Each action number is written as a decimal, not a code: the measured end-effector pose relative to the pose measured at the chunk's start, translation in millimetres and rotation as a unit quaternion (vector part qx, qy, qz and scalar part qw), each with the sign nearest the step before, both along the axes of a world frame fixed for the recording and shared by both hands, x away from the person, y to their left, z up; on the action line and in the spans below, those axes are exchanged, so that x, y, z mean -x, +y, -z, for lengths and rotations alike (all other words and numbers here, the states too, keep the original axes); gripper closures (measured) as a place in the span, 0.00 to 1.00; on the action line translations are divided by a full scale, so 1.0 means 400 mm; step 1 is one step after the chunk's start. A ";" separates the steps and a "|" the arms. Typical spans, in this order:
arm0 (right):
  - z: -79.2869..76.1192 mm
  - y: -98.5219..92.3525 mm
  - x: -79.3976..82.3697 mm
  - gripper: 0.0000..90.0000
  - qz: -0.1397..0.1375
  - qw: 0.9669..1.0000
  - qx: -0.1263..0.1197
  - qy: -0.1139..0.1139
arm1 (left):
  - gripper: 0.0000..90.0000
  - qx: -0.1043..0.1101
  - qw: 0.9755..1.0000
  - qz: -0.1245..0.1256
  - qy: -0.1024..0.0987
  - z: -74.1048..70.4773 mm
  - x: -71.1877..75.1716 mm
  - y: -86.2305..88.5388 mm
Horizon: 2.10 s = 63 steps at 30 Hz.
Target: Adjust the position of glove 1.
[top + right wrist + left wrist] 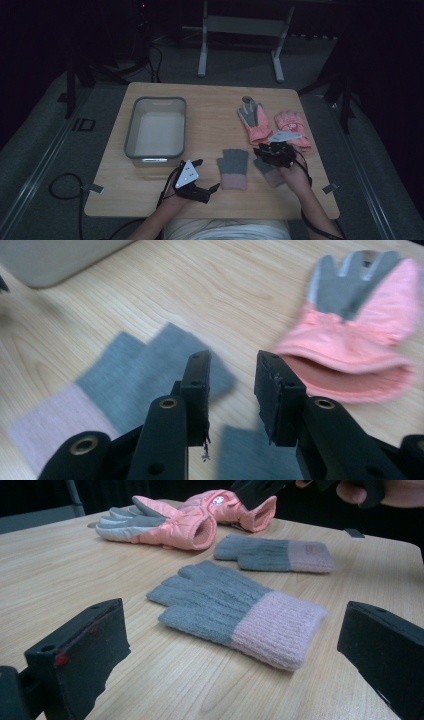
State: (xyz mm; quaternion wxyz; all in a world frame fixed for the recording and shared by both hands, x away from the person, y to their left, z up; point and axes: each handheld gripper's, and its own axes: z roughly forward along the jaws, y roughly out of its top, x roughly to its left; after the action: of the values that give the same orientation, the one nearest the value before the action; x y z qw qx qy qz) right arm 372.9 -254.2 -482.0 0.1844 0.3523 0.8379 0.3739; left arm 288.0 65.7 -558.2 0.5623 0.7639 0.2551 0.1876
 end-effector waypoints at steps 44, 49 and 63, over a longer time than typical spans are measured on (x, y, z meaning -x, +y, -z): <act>0.081 -0.092 0.007 0.97 0.025 0.998 0.053 0.037 | 0.00 0.013 1.000 -0.004 0.001 0.001 -0.001 0.005; -0.021 -0.083 0.061 0.97 0.071 0.997 0.023 0.012 | 0.00 0.011 1.000 -0.004 -0.001 0.001 0.000 0.004; 0.020 -0.057 0.128 0.97 0.144 0.987 -0.019 0.062 | 0.00 0.012 1.000 -0.003 -0.005 0.001 0.001 0.004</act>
State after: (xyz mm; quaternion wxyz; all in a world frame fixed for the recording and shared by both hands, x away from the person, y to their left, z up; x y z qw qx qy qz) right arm 321.6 -277.1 -490.1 0.1774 0.4956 0.7809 0.3363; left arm 287.4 67.2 -558.6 0.5722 0.7554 0.2565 0.1901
